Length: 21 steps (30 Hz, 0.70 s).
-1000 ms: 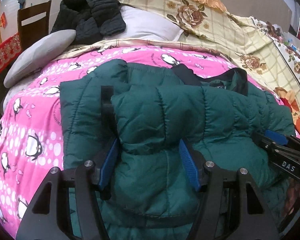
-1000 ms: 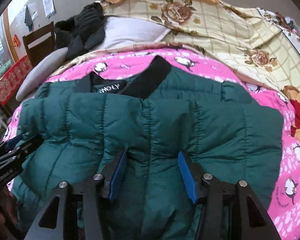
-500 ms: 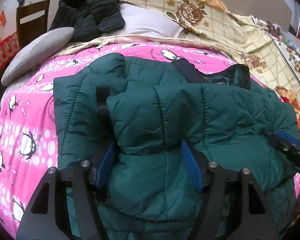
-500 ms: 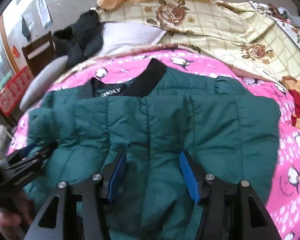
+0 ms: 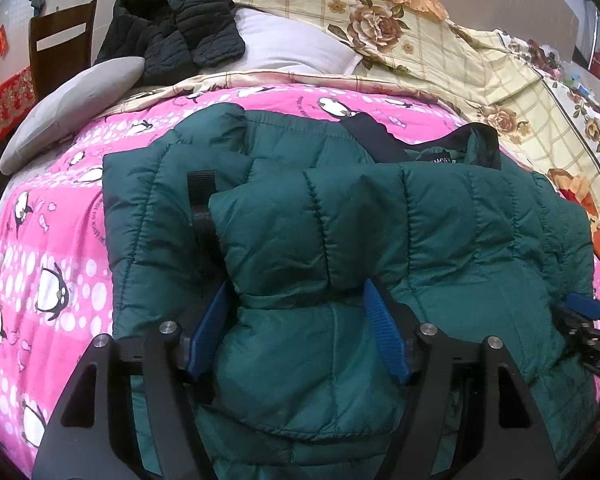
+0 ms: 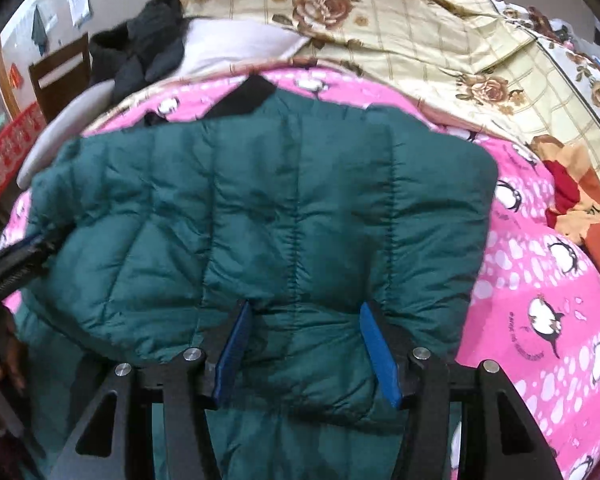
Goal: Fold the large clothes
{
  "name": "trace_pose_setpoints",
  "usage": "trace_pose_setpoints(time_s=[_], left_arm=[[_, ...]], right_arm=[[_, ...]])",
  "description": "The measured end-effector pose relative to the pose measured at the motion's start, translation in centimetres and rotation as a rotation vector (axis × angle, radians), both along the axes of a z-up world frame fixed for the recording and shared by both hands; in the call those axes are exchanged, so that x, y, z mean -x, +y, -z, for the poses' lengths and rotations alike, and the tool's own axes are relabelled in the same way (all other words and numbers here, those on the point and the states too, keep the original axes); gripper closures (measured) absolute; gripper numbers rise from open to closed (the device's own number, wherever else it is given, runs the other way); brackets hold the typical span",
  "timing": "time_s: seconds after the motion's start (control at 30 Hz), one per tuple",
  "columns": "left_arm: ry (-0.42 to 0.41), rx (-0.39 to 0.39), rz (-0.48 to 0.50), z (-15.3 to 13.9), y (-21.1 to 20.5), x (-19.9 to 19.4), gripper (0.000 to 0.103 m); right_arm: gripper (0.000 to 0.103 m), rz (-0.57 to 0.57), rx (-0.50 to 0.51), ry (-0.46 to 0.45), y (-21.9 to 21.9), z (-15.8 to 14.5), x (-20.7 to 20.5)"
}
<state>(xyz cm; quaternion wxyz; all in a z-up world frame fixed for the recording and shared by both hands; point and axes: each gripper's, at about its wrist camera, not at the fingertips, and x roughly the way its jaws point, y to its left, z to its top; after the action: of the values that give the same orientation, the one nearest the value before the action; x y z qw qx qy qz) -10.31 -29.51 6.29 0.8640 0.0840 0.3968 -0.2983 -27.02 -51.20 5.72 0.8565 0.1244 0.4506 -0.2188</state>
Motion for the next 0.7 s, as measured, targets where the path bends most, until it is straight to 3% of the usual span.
trace_pose_setpoints(time_s=[0.13,0.23,0.37,0.47,0.53,0.7], left_arm=[[0.009,-0.007,-0.004,-0.5,0.5,0.4,0.034],[0.026,0.002,-0.004,-1.3,1.8,1.0,0.034],[0.026,0.02,0.006,-2.7,4.6,2.9,0.034],[-0.009,0.001,0.007,-3.6,6.4,4.8,0.034],[-0.029,0.007,0.012,-4.3,8.0,6.2,0.034],[-0.026,0.012,0.005,-4.9,11.6,9.4,0.034]], right_arm=[[0.048,-0.01,0.031,0.006,0.2,0.2,-0.1],[0.048,-0.022,-0.009,-0.059,0.3,-1.9,2.1],[0.047,-0.019,0.004,-0.124,0.8,-5.7,6.3],[0.037,-0.035,0.018,-0.146,1.5,-8.3,10.0],[0.036,-0.045,0.025,-0.166,2.3,-9.9,12.7],[0.031,-0.052,0.005,-0.152,3.8,-11.3,17.8]])
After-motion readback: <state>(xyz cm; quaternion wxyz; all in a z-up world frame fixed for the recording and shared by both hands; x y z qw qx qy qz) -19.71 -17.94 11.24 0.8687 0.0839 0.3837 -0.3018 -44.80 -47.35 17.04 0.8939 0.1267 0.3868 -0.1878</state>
